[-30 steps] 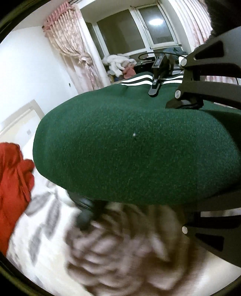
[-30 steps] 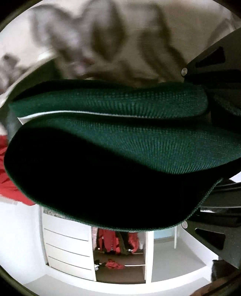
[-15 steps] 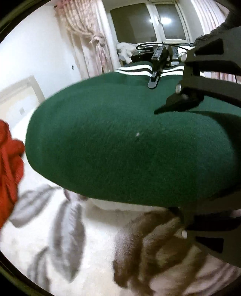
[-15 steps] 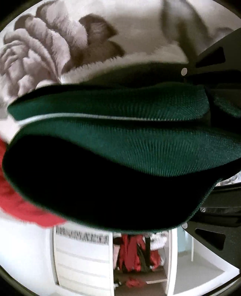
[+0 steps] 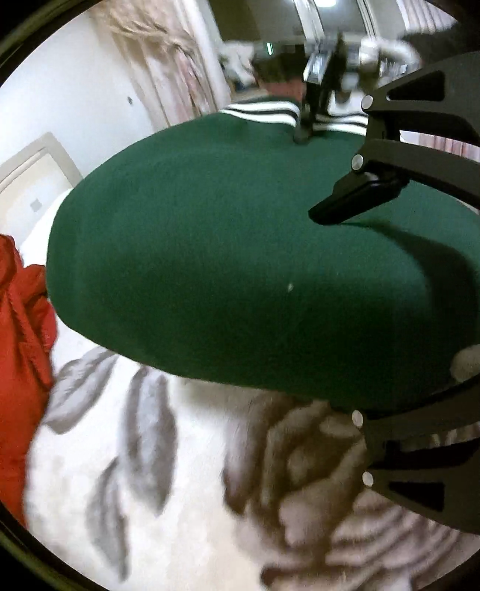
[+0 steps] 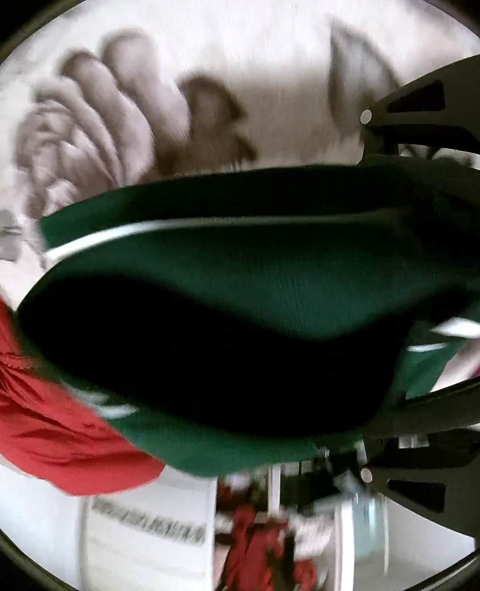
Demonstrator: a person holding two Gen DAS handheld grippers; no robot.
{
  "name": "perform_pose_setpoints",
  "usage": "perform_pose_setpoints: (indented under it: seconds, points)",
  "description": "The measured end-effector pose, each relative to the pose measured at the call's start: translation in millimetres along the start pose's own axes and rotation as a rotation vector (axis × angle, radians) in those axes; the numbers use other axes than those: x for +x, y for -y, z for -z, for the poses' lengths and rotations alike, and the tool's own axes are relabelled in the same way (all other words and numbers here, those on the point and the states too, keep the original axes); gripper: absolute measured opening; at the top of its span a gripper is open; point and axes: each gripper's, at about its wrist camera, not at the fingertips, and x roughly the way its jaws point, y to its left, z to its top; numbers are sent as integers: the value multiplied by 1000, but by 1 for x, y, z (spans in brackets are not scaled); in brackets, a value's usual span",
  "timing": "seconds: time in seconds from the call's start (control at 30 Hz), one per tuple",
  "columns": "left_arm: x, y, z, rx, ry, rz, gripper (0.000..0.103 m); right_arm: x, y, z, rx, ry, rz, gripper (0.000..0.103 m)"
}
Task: Fold large clothes
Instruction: 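Release the folded green jacket and lift both grippers away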
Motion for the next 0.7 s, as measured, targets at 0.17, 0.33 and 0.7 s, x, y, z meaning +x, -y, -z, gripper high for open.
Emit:
perform_pose_setpoints:
  seconds: [0.17,0.33,0.7]
  points:
    - [-40,34,13,110,154,-252,91,-39,-27,36,-48,116,279,88]
    - [-86,87,50,215,285,-474,94,-94,-84,113,-116,243,548,93]
    - [-182,171,143,257,366,-549,95,-171,-190,272,-170,395,700,95]
